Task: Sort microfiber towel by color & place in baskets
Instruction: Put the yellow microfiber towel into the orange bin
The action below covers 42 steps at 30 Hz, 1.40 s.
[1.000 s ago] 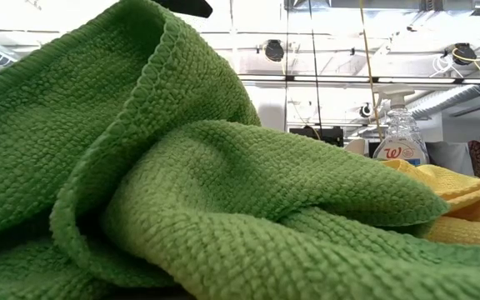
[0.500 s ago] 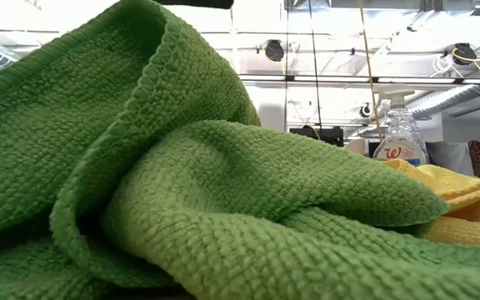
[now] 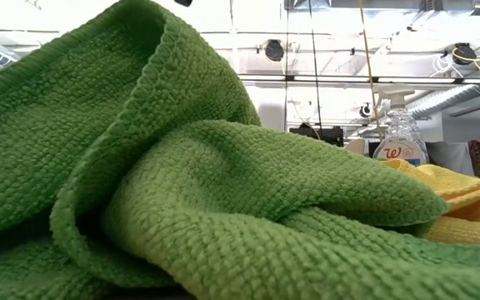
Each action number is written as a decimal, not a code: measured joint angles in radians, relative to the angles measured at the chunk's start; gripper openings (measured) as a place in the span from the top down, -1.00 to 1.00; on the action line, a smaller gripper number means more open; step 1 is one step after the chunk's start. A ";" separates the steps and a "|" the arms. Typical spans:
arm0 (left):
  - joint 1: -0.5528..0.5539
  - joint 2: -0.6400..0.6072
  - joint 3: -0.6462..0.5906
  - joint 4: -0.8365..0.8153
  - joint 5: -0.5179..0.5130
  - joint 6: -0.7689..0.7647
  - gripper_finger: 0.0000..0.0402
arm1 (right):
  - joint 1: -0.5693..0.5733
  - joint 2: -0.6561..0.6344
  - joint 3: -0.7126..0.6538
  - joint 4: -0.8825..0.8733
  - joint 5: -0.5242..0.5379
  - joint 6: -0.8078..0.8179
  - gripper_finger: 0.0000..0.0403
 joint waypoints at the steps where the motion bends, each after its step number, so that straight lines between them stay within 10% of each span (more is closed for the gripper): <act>1: -0.001 0.000 0.000 -0.003 0.000 -0.002 -0.44 | -0.012 0.023 0.000 0.004 -0.012 -0.021 -0.34; 14: -0.025 -0.001 0.000 -0.052 0.000 -0.025 -0.44 | -0.102 0.149 0.000 0.093 -0.142 -0.080 -0.88; 42: -0.026 -0.001 0.000 -0.056 0.000 -0.026 -0.44 | -0.138 0.316 0.006 0.203 -0.187 -0.161 -0.86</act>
